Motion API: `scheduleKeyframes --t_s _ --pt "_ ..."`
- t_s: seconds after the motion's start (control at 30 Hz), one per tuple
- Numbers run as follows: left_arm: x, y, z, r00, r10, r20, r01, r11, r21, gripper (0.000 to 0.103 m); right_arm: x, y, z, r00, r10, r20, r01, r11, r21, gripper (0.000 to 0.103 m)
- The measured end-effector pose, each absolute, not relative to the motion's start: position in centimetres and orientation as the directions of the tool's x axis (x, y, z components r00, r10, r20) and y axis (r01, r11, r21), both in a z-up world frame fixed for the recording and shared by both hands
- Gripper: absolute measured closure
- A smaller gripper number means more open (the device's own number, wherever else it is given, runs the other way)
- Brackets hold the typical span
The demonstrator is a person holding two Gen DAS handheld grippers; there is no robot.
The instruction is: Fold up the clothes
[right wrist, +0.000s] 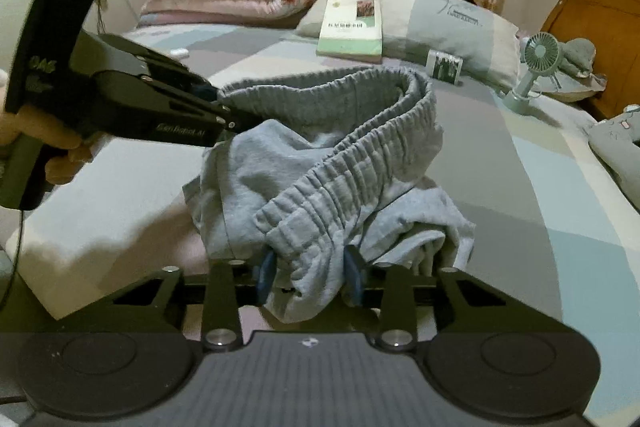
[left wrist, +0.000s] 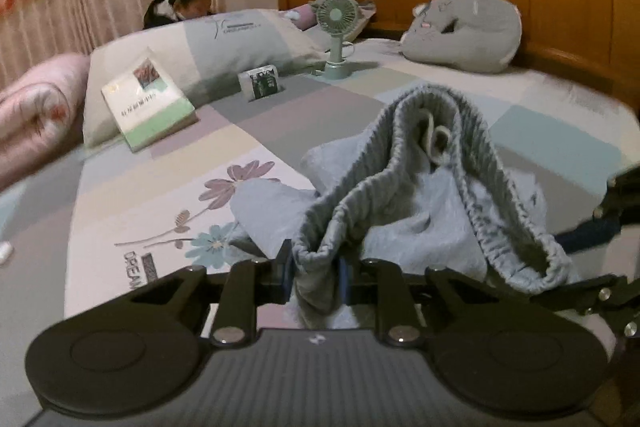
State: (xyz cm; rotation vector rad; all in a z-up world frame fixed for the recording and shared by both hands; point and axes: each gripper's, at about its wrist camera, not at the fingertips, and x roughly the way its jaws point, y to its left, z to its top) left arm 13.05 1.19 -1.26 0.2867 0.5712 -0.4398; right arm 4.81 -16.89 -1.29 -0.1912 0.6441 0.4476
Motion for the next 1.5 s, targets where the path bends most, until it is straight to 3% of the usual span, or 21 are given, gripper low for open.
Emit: scheduleKeyframes --t_s 0.23,0.83,1.47,1.5 --pt "14.6 -0.9 1.1 0.785 -0.270 -0.558 0.462 0.855 0.236 0.086 4.0 -20.4 0.4 0.741 0.349 -0.574 -0.428 0.904 -0.003 0.083" --pt "23.1 -17.6 5.8 0.829 -0.251 -0.500 0.498 0.738 0.455 0.087 4.2 -33.4 1.3 0.821 0.305 -0.482 -0.280 0.952 0.125 0.085" --pt "33.6 -36.8 -0.1 0.723 -0.332 -0.606 0.662 0.585 0.469 0.087 7.4 -45.4 -2.1 0.838 0.120 -0.532 -0.009 0.978 0.207 0.085" --pt "33.7 -37.4 -0.6 0.713 -0.328 -0.619 0.670 0.578 0.466 0.081 7.5 -46.0 -2.6 0.830 0.106 -0.548 0.014 0.978 0.209 0.085"
